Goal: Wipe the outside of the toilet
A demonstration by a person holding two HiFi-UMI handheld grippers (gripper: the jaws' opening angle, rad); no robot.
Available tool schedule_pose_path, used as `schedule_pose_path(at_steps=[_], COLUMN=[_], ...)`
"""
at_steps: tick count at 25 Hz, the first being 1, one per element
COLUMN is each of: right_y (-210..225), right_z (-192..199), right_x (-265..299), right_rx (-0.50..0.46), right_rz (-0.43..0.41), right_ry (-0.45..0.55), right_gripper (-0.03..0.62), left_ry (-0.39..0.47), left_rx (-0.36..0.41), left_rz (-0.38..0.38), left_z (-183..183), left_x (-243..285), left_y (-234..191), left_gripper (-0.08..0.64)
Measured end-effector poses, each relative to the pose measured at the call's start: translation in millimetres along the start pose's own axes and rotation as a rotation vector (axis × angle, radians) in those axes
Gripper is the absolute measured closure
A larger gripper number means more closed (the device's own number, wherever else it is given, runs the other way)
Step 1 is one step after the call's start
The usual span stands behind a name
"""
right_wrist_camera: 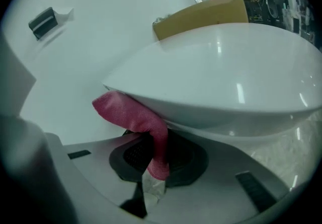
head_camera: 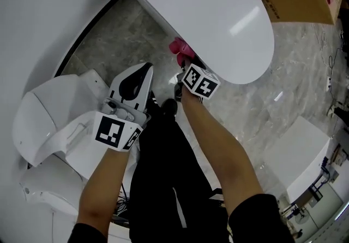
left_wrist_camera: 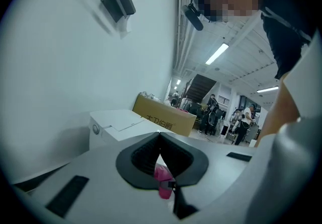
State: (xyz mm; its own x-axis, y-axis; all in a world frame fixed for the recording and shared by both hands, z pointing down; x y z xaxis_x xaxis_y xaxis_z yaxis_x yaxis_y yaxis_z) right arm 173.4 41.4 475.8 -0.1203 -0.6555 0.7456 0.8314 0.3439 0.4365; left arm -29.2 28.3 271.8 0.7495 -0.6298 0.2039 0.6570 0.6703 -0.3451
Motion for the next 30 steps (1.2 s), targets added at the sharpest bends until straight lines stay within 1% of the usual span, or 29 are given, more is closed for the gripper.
schedule_pose_path(at_steps=[3, 6, 8, 13, 16, 18, 20, 22, 25, 27, 28, 30], right_y=[22, 44, 58, 90, 102, 108, 117, 132, 163, 180, 184, 179], right_z=[7, 14, 16, 16, 16, 16, 16, 15, 12, 10, 9, 7], right_x=[-15, -29, -37, -64, -75, -81, -89, -100, -120, -133, -139, -151], right_rx=[0.012, -0.018, -0.038, -0.081, -0.076, -0.051, -0.003, 0.040, 0.052, 0.059, 0.072, 0.100], right_rz=[0.006, 0.030, 0.045, 0.054, 0.061, 0.073, 0.109, 0.172, 0.298, 0.361, 0.373, 0.356], right_ry=[-0.007, -0.029, -0.043, -0.043, -0.048, -0.041, -0.025, -0.005, 0.024, 0.029, 0.025, 0.010], right_gripper=[0.525, 0.525, 0.525, 0.525, 0.525, 0.525, 0.525, 0.525, 0.525, 0.525, 0.525, 0.525], left_ry=[-0.001, -0.001, 0.000, -0.003, -0.013, -0.013, -0.011, -0.010, -0.011, -0.007, -0.005, 0.000], left_rx=[0.002, 0.003, -0.006, -0.008, -0.014, -0.018, -0.019, -0.019, -0.026, -0.038, -0.045, -0.054], left_rz=[0.009, 0.010, -0.003, -0.009, -0.011, -0.014, -0.014, -0.010, -0.011, -0.024, -0.032, -0.043], left_z=[3, 7, 10, 14, 19, 19, 18, 18, 19, 19, 19, 16], left_x=[1, 2, 1, -1, -2, -4, -5, -7, -9, -10, -11, -14], left_y=[11, 13, 14, 23, 25, 25, 27, 28, 27, 24, 23, 19], left_gripper=[0.545, 0.545, 0.545, 0.545, 0.545, 0.546, 0.545, 0.545, 0.545, 0.545, 0.545, 0.545])
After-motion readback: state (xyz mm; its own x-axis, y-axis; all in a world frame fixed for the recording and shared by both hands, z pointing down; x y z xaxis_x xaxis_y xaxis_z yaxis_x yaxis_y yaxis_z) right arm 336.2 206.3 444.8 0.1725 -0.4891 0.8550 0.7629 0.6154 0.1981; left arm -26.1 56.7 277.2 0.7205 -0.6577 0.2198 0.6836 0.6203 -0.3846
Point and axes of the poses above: the fingertips, and each gripper's own axes: x forward along the fingers, y to its right, z out of its underside, the point moved 7 cm from there along -x, backward along the fingers
